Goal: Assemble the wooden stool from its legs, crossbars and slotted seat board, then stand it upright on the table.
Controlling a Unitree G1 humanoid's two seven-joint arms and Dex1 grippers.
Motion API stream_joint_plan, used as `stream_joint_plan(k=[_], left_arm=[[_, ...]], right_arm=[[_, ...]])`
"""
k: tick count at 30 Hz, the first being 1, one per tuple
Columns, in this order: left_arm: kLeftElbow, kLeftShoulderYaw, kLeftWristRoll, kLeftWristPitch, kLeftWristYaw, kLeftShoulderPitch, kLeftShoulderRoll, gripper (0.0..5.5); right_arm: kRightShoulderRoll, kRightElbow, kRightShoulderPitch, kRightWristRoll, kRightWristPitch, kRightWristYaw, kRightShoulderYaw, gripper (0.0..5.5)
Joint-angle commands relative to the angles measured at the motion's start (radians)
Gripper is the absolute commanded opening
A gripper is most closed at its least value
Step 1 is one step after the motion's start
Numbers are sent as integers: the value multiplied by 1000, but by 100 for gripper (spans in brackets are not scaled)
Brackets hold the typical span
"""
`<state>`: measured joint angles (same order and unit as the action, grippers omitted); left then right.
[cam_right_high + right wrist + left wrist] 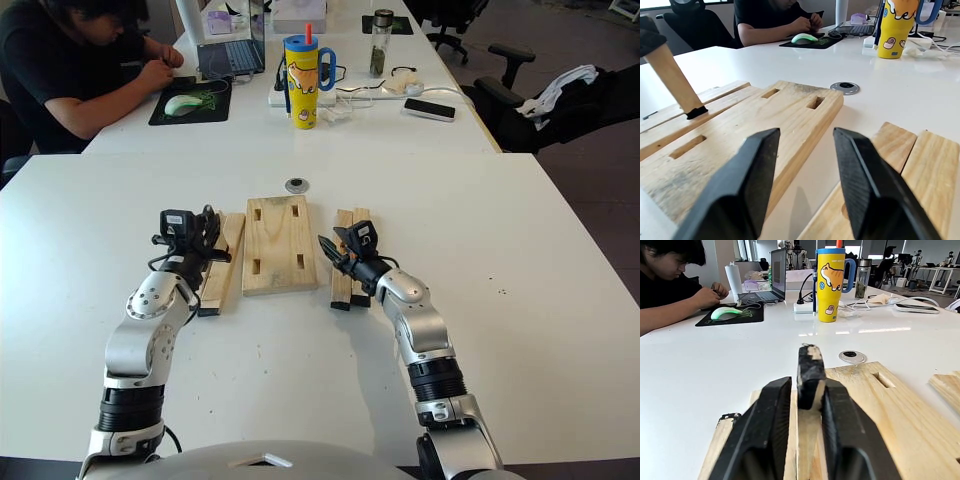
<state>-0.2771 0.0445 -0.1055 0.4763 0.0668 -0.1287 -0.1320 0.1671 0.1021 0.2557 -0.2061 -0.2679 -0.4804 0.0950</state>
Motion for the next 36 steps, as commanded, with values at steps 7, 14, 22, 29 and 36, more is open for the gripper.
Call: stream_joint_plan(k=[7, 14, 22, 29, 36], left_arm=[[-69, 89, -130, 70, 58, -235, -25, 44], [47, 202, -529, 215, 321, -396, -49, 44], [129, 281, -878, 423, 429, -421, -72, 44], [162, 305, -1027, 492, 397, -429, -65, 44], [163, 266, -1094, 540, 383, -397, -66, 44]], right_arm=[[-61, -13, 73, -259, -105, -15, -196, 228], [13, -23, 130, -670, -369, -198, -370, 338], [136, 65, 183, -904, -619, -299, -470, 472], [162, 77, 178, -927, -672, -343, -469, 540], [149, 25, 172, -1012, -722, -365, -495, 518]])
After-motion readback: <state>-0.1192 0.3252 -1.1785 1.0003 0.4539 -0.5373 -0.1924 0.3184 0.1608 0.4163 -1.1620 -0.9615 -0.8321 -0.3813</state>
